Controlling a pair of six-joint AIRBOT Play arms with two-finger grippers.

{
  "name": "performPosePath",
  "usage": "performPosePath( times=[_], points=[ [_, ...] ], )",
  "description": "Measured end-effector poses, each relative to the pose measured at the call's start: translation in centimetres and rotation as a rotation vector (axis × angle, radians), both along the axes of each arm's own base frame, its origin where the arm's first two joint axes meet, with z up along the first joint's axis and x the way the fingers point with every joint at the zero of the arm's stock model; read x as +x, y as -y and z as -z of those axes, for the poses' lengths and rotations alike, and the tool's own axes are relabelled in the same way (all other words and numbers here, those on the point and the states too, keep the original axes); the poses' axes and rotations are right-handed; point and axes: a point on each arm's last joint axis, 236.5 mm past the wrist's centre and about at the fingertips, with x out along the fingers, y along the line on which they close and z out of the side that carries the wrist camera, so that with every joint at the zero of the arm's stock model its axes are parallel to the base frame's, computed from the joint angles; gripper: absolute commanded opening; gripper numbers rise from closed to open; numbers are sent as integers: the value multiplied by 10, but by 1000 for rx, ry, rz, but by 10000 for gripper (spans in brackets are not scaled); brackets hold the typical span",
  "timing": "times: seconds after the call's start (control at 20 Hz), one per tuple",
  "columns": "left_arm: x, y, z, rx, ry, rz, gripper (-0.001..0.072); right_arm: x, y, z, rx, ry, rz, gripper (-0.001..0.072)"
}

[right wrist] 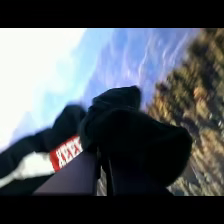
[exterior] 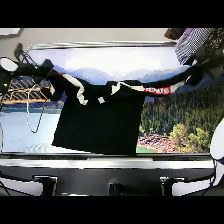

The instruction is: Fold the clothes and pants, and hang the long-sleeved shirts on hangers.

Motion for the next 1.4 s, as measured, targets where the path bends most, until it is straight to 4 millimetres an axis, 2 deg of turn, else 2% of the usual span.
performPosePath(
  times=[0.05, 0.1, 0.15, 0.25, 0.35, 0.5, 0.65, 0.8, 0.9, 1.05, 1.15, 1.2, 1.4],
  points=[
    [-3, 2, 8, -2, -28, 11, 304, -2, -9, 13, 24, -35, -42, 389],
    [-6, 2, 12, -3, -50, 19, 498, -5, -16, 24, 39, -67, -86, 395],
    [-10, 0, 13, -5, -66, 24, 616, -9, -22, 30, 49, -91, -125, 434],
    [-19, -8, 7, -8, -89, 27, 623, -20, -28, 34, 35, -133, -208, 501],
    [-30, -25, -9, -7, -91, 9, 623, -35, -28, 30, -12, -169, -288, 546],
    [-51, -62, -35, 15, -80, -46, 622, -63, -19, 26, -62, -227, -371, 557],
    [-87, -96, -37, 61, -120, -111, 622, -96, -34, 43, 31, -269, -449, 557],
    [-136, -111, -5, 72, -221, -161, 622, -141, -76, 82, 213, -311, -520, 556],
    [-167, -108, 21, 61, -286, -178, 622, -171, -107, 109, 346, -321, -527, 556],
    [-202, -101, 56, 49, -359, -192, 622, -212, -147, 143, 522, -330, -518, 557],
    [-218, -96, 74, 38, -398, -197, 622, -238, -171, 166, 589, -356, -534, 562],
    [-224, -94, 81, 36, -415, -197, 622, -251, -185, 175, 611, -374, -558, 596],
    [-237, -90, 95, 28, -448, -197, 621, -287, -238, 210, 597, -433, -639, 597]
  ],
)
